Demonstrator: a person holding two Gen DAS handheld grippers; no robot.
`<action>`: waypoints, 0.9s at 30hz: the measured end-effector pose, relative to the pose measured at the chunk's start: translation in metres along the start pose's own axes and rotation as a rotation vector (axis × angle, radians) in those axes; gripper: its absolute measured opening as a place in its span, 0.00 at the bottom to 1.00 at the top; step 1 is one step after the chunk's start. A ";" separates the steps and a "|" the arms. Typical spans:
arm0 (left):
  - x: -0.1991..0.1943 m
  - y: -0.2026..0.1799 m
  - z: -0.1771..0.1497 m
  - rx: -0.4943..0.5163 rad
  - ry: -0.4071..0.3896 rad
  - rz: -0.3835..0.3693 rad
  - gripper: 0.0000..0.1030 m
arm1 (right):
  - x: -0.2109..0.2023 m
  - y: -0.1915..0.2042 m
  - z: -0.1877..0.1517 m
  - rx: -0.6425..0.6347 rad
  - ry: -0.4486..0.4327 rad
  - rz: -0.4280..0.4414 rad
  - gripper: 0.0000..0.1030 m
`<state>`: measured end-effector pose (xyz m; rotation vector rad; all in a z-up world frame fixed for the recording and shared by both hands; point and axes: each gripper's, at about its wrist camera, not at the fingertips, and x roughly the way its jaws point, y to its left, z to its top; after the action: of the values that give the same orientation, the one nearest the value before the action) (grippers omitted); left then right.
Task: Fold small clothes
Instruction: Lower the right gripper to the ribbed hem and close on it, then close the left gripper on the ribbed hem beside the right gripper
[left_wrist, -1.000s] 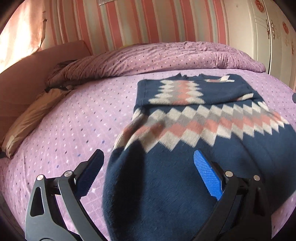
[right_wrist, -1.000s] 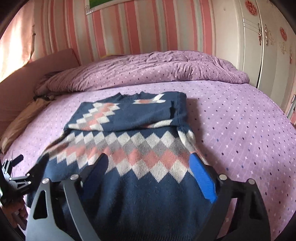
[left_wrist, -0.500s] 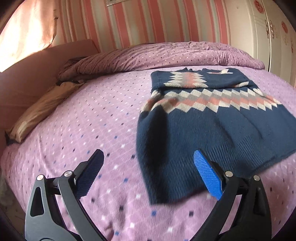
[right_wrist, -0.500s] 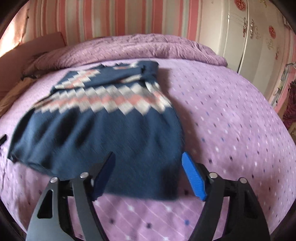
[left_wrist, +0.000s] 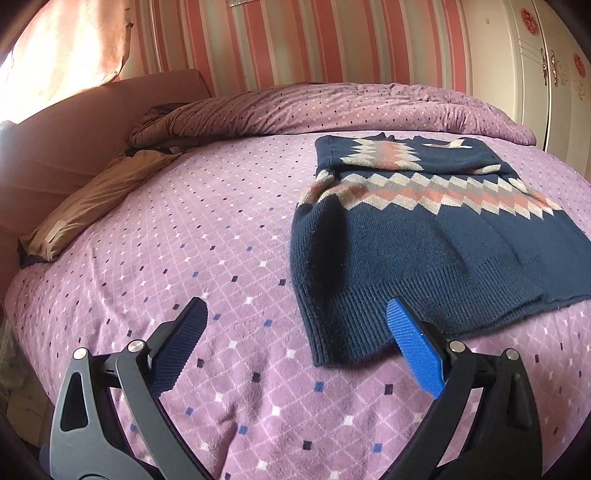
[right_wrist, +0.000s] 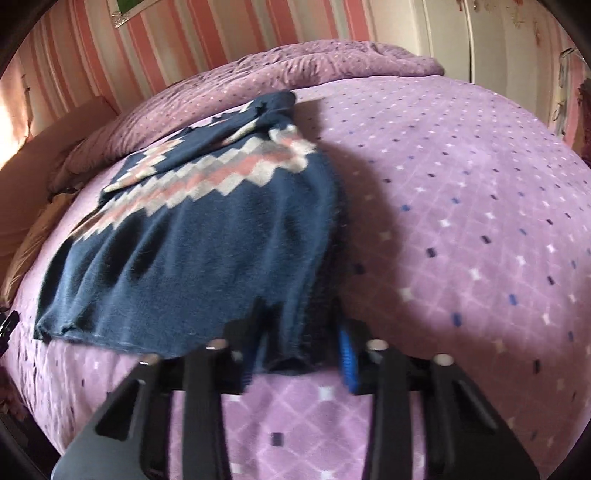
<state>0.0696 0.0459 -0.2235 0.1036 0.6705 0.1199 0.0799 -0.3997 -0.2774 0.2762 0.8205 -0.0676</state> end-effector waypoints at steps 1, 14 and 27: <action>0.000 0.000 0.000 -0.007 0.003 -0.004 0.94 | 0.000 0.003 -0.001 -0.012 -0.003 0.003 0.15; 0.010 0.013 0.004 -0.061 0.036 -0.111 0.94 | -0.013 0.009 -0.014 -0.067 -0.105 -0.030 0.09; 0.055 0.009 -0.014 -0.254 0.176 -0.287 0.81 | -0.017 -0.004 -0.005 -0.018 -0.139 0.056 0.09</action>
<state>0.1031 0.0635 -0.2671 -0.2498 0.8328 -0.0635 0.0641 -0.4026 -0.2697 0.2744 0.6746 -0.0272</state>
